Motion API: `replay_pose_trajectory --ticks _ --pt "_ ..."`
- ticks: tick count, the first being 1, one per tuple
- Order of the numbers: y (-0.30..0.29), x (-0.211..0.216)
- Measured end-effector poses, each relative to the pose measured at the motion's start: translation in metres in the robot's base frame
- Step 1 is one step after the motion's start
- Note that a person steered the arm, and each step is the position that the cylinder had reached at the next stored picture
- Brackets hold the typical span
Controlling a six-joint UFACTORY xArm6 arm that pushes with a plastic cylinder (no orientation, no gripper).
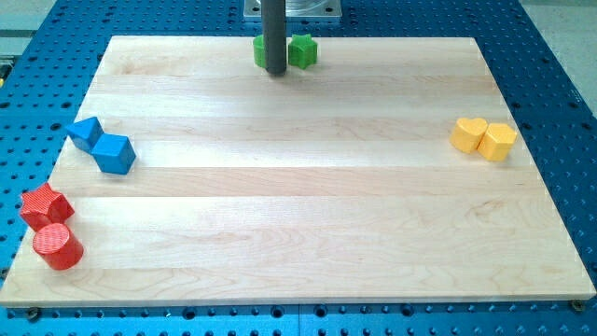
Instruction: Place the blue cube to the left of the green circle
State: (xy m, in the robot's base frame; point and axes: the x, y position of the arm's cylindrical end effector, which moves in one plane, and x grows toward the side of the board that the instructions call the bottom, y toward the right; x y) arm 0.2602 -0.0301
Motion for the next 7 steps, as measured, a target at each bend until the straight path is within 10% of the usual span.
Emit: replay_pose_trajectory --ticks 1,4,7 --pt "-0.002 0.000" --pt "-0.120 0.254" --pt "-0.181 0.195"
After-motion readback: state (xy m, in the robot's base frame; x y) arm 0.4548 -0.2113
